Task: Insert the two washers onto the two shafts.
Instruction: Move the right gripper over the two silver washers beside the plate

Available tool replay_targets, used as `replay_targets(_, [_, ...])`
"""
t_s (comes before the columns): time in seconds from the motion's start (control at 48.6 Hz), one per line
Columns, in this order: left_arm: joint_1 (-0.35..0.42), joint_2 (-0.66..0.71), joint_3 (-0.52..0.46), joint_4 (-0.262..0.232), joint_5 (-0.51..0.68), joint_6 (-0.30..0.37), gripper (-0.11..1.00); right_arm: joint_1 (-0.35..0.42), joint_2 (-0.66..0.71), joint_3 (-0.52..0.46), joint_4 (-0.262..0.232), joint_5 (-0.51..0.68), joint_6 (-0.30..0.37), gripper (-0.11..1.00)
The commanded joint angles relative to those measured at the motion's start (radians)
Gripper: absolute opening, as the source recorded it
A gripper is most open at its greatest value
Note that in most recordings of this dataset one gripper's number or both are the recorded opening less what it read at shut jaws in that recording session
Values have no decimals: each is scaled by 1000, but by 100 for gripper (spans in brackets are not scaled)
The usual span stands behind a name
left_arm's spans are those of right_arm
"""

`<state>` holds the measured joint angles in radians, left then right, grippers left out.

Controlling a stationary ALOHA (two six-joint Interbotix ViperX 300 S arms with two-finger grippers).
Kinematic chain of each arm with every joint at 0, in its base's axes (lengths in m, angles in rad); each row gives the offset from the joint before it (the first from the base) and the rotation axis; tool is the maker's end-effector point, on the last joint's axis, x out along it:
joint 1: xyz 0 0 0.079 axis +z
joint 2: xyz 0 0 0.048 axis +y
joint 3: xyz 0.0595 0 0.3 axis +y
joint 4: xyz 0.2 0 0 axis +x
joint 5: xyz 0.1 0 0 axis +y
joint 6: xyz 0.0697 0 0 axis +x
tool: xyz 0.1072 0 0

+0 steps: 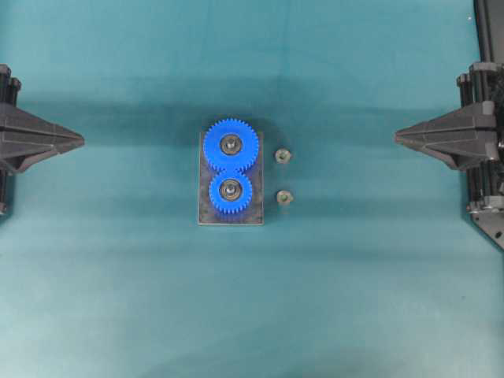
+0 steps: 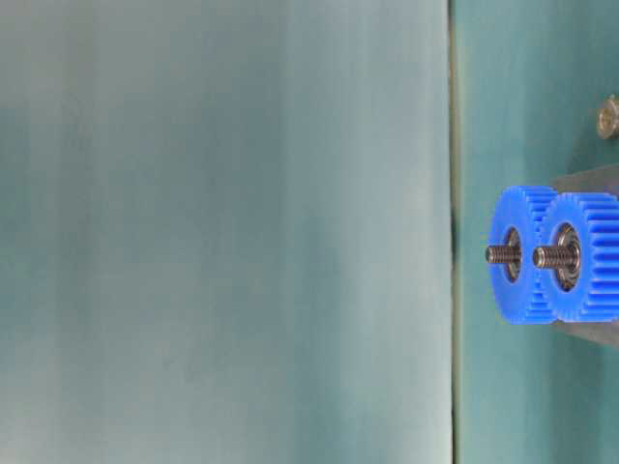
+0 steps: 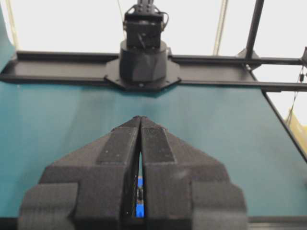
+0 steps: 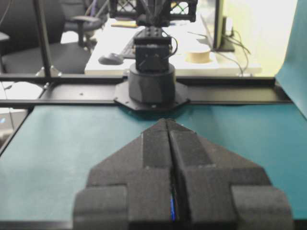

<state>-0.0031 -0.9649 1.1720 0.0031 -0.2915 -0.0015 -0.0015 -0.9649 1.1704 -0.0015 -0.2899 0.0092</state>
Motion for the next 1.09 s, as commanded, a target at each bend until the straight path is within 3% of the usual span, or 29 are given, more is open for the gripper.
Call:
replay_targets(0.0, [-40,-2,48,8,-21,-29,0,-14,3,-5,6,-6,2,1])
replay_targets(0.123, [-52,-15,41,8,-25,-74,0,-67,-2,-15,77,104,18,1])
replay_targets(0.206, [-51,-12,14,11,18,-77,0,-104,3,-29,87,216,26,2])
replay_targets(0.494, [-49,44,-87,15,400,-64,0,-195,130,-120,94,522,29,2])
replay_targets(0.782, [-11,44,-117,15,483,-15,0,-215,387,-212,81,637,37,1])
replay_targets(1.07, [6,89,-133,17,488,-8,0,-227,676,-325,67,641,17,1])
